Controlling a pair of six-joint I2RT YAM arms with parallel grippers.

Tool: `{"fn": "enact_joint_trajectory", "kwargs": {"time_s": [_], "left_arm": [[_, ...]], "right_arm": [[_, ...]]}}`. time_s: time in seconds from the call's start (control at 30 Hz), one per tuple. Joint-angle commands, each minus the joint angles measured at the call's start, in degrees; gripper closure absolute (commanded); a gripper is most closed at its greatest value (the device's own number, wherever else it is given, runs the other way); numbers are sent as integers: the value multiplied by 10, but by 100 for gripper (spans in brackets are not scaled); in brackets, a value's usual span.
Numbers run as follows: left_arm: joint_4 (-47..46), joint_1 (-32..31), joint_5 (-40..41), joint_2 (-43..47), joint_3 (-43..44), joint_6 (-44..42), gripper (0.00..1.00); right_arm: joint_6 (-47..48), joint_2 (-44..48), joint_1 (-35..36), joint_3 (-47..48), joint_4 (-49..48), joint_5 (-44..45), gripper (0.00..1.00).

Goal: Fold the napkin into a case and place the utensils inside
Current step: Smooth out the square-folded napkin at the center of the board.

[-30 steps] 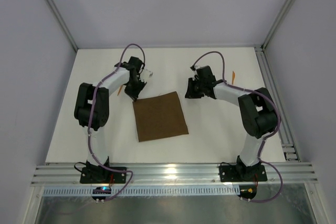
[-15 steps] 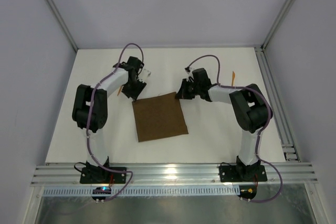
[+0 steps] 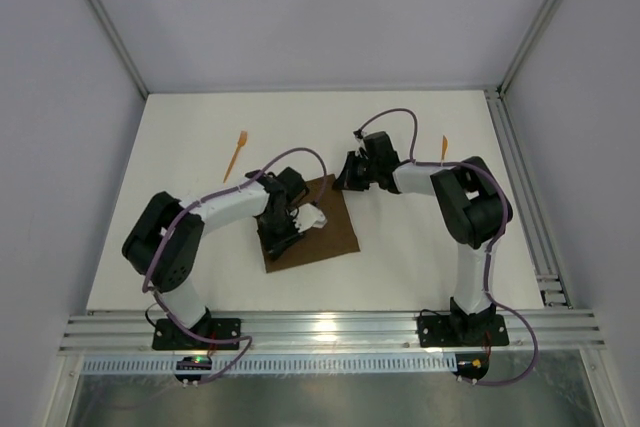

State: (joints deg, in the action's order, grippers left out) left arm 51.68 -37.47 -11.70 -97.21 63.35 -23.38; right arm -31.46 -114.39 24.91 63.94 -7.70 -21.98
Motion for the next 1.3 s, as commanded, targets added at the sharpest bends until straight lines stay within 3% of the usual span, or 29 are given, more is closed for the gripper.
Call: {"fn": "enact_joint_trajectory", "kwargs": {"time_s": [0.0, 0.23, 0.4, 0.57, 0.7, 0.83, 0.93, 1.1, 1.27], "left_arm": [[20, -40, -23, 7, -37, -45, 70], [-17, -53, -14, -16, -64, -38, 72], [-47, -52, -7, -10, -80, -26, 71], [-59, -40, -12, 36, -75, -19, 63], [-32, -39, -55, 106, -53, -24, 61], [-11, -46, -72, 129, -53, -23, 61], [-40, -46, -83, 130, -84, -22, 62], [-125, -47, -54, 105, -126, -11, 63], [-139, -53, -32, 62, -132, -22, 64]], "right_arm": [[-7, 14, 0, 9, -7, 31, 97], [1, 31, 1, 6, -2, 54, 97], [27, 97, -4, 17, 22, 50, 97], [38, 247, -2, -64, 38, 24, 97], [25, 290, 44, -146, 44, 20, 97], [6, 279, 101, -186, 24, -7, 97], [-40, 256, 110, -224, -41, -66, 97], [-52, 232, 117, -241, -61, -109, 97], [-35, 202, 119, -250, -20, -79, 97]]}}
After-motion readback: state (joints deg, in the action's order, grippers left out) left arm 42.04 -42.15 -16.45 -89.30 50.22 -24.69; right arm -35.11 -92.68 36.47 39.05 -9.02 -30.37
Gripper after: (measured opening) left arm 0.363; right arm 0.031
